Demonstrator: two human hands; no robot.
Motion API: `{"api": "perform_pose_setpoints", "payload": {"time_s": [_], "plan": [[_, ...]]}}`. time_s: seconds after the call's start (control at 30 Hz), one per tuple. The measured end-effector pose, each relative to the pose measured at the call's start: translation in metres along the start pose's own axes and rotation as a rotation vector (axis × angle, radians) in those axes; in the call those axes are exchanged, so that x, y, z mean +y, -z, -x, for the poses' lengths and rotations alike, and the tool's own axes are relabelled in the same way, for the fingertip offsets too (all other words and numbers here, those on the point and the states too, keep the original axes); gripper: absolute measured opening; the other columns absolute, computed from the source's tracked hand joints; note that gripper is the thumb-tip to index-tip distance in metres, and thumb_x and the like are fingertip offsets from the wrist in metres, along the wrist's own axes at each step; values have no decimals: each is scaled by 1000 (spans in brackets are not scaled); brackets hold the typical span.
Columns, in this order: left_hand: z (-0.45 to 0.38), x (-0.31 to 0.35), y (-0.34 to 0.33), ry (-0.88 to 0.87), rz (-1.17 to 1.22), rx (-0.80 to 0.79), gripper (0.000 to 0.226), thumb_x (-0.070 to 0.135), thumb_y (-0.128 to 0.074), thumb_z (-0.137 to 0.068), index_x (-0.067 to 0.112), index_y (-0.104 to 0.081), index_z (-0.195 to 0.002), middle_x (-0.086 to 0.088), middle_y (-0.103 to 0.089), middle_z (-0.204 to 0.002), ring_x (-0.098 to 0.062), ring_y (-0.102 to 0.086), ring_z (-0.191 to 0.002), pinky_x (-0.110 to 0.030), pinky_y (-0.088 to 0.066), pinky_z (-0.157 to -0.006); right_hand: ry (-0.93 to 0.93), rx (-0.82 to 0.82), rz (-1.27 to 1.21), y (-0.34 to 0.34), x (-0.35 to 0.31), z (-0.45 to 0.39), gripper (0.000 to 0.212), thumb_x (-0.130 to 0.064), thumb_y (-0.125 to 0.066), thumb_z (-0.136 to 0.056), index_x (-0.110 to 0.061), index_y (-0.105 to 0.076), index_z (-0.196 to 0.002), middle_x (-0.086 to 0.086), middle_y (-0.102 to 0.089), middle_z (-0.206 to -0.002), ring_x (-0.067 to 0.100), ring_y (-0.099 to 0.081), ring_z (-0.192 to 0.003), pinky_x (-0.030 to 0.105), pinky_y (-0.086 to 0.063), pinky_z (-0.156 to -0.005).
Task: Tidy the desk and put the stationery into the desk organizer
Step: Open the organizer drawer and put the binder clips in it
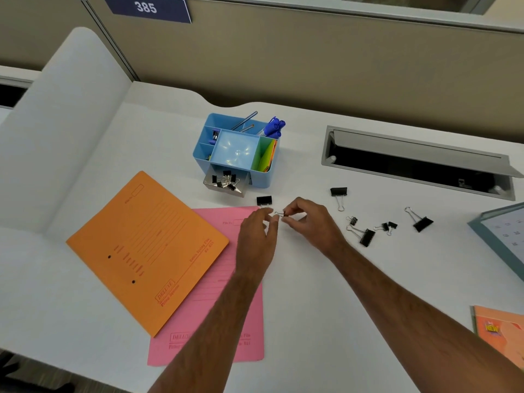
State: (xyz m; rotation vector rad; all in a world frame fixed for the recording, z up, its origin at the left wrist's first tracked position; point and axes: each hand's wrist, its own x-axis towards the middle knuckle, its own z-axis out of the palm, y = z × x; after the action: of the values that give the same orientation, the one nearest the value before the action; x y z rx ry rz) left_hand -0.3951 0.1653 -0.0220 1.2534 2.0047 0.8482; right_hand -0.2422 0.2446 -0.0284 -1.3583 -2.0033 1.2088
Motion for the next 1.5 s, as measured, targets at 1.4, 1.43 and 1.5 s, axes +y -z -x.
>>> {"api": "perform_pose_setpoints", "payload": {"time_s": [1.4, 1.43, 1.5], "plan": [[-39, 11, 56, -267, -271, 290, 21, 25, -69, -100, 12, -76, -115, -5, -73, -110, -27, -58, -111, -38, -43, -101, -186, 316, 277, 82, 73, 60, 15, -20, -67, -95, -22, -70, -109, -12, -63, -99, 13, -54, -101, 30, -49, -80], [-31, 12, 47, -296, -265, 262, 20, 23, -70, -99, 12, -76, -115, -5, -72, -111, -26, -58, -114, -39, -42, -105, -199, 318, 314, 87, 76, 62, 15, -22, -66, -95, -22, -71, -109, -12, -63, -100, 14, -54, -104, 29, -47, -78], [-18, 12, 28, -329, -260, 178, 22, 21, -70, -98, 15, -74, -119, -4, -71, -116, -25, -56, -119, -35, -35, -108, -221, 306, 363, 94, 80, 65, 17, -26, -64, -97, -22, -71, -112, -12, -64, -102, 14, -54, -108, 28, -44, -77]]}}
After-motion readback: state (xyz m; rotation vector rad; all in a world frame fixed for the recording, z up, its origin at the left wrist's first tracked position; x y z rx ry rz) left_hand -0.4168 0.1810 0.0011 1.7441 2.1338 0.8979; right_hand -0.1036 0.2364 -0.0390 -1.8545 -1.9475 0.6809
